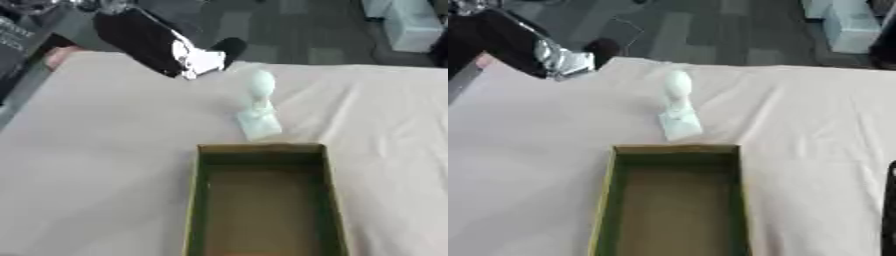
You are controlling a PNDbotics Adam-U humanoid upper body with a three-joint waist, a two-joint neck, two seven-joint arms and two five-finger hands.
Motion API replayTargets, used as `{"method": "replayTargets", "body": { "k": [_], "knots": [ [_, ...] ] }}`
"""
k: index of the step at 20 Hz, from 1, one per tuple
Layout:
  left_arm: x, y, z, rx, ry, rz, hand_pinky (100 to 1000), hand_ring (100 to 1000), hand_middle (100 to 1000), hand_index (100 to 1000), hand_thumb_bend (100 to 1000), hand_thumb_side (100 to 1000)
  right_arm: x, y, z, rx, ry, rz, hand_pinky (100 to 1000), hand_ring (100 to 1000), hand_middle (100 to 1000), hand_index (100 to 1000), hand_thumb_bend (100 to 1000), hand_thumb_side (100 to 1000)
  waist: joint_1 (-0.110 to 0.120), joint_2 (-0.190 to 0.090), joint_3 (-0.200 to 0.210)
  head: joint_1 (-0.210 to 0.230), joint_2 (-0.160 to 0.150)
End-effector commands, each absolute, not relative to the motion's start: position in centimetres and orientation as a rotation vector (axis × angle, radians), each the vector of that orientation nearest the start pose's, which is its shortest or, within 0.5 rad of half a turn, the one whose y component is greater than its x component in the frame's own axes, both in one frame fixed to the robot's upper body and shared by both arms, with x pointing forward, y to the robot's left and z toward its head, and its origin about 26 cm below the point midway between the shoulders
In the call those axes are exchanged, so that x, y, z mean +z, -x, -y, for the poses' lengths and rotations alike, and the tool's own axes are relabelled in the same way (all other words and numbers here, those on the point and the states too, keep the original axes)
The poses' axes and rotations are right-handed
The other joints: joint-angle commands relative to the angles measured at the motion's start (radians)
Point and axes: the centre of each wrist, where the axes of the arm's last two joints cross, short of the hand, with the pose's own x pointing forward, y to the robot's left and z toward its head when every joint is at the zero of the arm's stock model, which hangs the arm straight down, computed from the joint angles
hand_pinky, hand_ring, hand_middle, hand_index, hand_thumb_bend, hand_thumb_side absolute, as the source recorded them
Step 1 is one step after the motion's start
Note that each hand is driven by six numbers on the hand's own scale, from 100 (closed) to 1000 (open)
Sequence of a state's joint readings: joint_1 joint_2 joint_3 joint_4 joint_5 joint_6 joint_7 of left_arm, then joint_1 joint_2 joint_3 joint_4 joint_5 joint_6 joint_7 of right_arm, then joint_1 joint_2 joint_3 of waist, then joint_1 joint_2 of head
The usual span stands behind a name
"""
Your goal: Pick up objects on the table and place them in the box.
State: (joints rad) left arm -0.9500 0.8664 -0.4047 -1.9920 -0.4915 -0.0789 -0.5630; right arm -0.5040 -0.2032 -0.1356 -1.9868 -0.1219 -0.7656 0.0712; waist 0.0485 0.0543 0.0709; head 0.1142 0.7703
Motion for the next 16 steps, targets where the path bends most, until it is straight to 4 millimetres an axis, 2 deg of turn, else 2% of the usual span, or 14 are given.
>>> {"method": "replayTargets", "body": {
  "k": [1,5,16],
  "knots": [
    [37.0,-28.6,-19.3,2.249,1.125,-2.094,1000,917,864,867,100,828,26.2,-31.3,24.8,-0.228,0.113,-2.992,464,357,299,371,100,938,0.002,-0.007,-0.007,0.044,0.0],
    [36.6,-28.6,-18.8,2.274,1.102,-2.076,1000,937,875,866,102,807,26.3,-31.4,24.5,-0.221,0.139,-2.99,465,358,299,371,100,936,0.004,-0.002,-0.018,0.052,0.0],
    [35.6,-28.8,-17.9,2.358,1.013,-2.074,1000,924,873,870,154,847,26.6,-31.4,23.8,-0.216,0.187,-2.985,465,359,299,371,100,937,0.006,0.011,-0.039,0.066,0.0]
  ]
}}
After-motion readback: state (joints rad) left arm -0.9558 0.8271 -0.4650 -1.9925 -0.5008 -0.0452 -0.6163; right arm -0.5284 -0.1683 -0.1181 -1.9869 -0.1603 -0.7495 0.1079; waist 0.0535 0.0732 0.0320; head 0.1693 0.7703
